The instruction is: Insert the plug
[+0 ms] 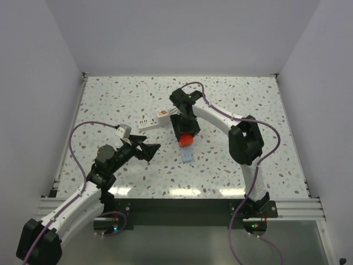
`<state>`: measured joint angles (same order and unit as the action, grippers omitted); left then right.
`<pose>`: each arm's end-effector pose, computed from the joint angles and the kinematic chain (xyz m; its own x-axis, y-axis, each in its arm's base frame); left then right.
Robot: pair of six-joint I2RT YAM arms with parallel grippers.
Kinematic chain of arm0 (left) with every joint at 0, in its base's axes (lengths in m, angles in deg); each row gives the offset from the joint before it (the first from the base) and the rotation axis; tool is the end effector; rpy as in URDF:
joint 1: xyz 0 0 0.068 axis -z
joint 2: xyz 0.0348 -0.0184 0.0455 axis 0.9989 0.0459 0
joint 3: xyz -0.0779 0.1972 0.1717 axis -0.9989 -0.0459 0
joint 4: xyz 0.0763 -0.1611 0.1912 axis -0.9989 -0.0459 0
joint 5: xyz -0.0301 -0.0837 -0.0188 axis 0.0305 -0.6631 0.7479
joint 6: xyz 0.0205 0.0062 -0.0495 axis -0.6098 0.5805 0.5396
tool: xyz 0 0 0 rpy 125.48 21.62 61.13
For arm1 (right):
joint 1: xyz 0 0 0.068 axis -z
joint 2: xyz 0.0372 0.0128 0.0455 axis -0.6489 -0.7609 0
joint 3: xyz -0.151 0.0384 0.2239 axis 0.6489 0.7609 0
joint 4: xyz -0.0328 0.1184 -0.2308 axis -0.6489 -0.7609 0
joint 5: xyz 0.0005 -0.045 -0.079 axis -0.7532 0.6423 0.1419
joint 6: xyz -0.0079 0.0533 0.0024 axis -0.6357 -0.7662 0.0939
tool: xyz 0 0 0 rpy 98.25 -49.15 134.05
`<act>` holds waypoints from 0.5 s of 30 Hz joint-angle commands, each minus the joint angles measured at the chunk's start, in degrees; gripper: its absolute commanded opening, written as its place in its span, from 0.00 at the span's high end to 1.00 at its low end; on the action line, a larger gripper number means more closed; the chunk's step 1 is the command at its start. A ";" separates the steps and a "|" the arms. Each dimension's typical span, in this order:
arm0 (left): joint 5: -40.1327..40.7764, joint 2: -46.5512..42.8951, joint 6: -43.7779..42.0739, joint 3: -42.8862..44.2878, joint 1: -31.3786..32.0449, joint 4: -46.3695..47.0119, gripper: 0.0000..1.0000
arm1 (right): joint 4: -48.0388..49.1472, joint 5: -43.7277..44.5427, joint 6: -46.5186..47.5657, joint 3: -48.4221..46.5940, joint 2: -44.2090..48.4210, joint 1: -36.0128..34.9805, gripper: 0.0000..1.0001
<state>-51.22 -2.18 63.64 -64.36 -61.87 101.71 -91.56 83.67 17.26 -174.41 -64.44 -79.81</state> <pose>0.1467 -0.0805 0.2174 -0.3267 -0.3276 -0.8866 0.5711 0.6790 -0.4613 0.3343 0.2749 0.2115 -0.9538 -0.2564 -0.1565 -0.2718 0.9585 0.0864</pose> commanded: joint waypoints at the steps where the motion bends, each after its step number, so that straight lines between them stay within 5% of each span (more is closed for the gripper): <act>1: 0.74 -0.07 -0.31 -0.23 -0.36 1.53 0.00 | 16.19 5.81 5.09 2.91 -10.17 -0.11 1.00; 15: 1.97 0.54 -0.75 0.12 -0.36 0.65 0.00 | 19.52 6.16 5.44 4.49 -11.40 0.16 1.00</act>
<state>-50.11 -1.79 63.60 -64.36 -61.87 101.67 -91.41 83.17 17.72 -174.91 -65.40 -79.44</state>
